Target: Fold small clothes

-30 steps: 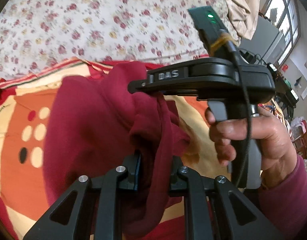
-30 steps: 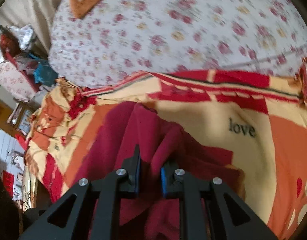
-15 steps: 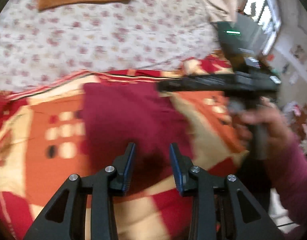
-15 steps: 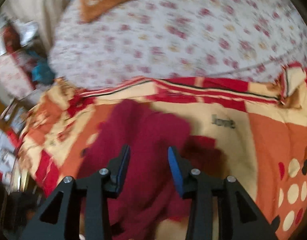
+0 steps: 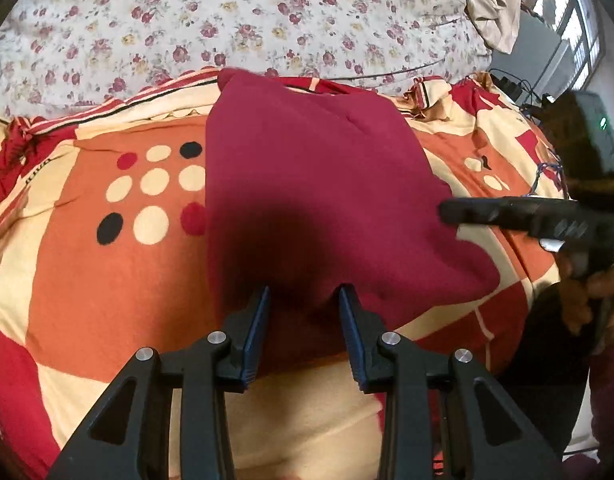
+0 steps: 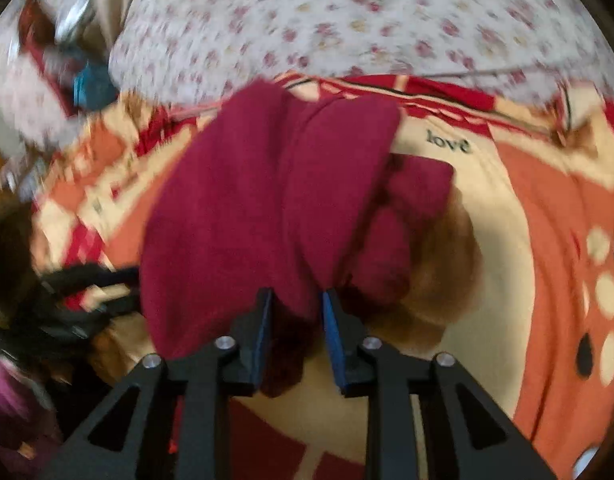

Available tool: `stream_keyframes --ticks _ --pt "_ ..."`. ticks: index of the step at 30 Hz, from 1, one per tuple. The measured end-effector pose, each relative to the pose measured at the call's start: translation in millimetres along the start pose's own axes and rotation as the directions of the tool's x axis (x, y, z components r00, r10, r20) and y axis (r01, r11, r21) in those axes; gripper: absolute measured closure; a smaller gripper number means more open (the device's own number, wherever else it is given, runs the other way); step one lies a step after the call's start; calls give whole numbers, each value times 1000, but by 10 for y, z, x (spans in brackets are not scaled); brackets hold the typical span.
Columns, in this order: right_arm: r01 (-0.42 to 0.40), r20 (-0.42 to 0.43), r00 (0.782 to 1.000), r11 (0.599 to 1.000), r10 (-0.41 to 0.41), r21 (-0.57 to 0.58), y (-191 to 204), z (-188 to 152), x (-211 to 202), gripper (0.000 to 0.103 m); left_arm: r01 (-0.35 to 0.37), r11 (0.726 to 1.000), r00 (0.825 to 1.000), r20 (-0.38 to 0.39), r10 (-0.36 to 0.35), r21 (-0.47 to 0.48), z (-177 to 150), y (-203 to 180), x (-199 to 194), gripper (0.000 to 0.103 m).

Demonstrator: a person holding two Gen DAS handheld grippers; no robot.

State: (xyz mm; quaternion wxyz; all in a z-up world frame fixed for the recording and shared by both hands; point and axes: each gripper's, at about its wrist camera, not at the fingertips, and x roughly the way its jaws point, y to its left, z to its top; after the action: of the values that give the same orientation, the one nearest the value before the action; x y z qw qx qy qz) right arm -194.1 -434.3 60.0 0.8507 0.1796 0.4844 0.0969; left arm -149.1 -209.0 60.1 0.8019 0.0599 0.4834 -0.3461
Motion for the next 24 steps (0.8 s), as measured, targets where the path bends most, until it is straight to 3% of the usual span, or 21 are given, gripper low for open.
stream_keyframes --ticks 4,7,9,11,13,15,18,21,23,24 --pt "-28 54 998 1000 27 10 54 126 -59 66 5 1000 1000 1 -5 -19 -20 44 -2 90" --pt "-13 2 1000 999 13 32 72 176 160 61 2 1000 1000 4 -2 -25 -36 53 -7 90" --pt "31 8 999 999 -31 -22 145 164 196 78 7 1000 1000 -1 -7 -27 -43 58 -17 90" --pt "83 55 995 992 -78 -93 216 161 59 85 20 999 1000 -5 -21 -25 -54 55 -42 90" --pt "136 89 988 985 -127 -110 175 198 -44 86 42 999 999 -3 -42 -19 -68 50 -64 90" --pt "198 64 979 975 -192 -103 80 220 62 86 63 998 998 -2 -63 -27 -55 33 -63 90" --pt "179 26 984 980 -177 -92 44 158 174 85 54 998 999 0 -54 -26 -48 -4 -119 90" --pt "141 47 989 989 -139 -43 49 124 7 79 46 999 999 16 -46 -10 -51 -9 -228 90" --pt "117 64 991 993 -117 1 56 100 -119 64 28 1000 999 31 -28 3 -36 -10 -276 90" --pt "80 79 994 997 -80 -1 109 85 -193 63 14 1000 999 43 -14 10 -19 -8 -297 90"
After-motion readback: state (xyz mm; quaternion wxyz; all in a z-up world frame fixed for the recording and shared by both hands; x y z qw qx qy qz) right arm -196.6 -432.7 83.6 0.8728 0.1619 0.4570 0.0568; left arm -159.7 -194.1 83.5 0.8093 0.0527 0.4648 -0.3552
